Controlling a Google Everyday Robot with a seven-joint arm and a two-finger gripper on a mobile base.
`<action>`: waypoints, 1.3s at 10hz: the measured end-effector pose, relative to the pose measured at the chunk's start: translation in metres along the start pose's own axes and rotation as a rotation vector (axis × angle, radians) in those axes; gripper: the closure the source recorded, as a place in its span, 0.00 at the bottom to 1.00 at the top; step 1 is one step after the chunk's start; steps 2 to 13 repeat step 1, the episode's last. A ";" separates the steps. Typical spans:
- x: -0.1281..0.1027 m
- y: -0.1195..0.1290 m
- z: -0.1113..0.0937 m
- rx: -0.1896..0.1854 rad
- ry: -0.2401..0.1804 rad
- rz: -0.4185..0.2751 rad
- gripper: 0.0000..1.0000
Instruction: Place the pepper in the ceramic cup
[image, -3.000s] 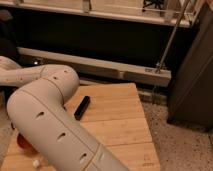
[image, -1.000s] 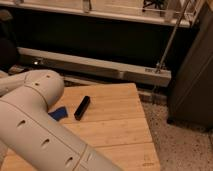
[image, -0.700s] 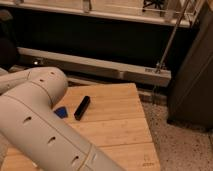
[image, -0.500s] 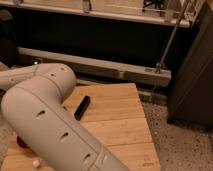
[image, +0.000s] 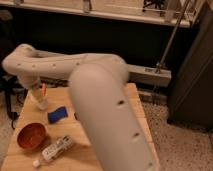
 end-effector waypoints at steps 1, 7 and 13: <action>-0.034 -0.019 -0.019 -0.055 0.033 0.026 0.20; -0.034 -0.019 -0.019 -0.055 0.033 0.026 0.20; -0.034 -0.019 -0.019 -0.055 0.033 0.026 0.20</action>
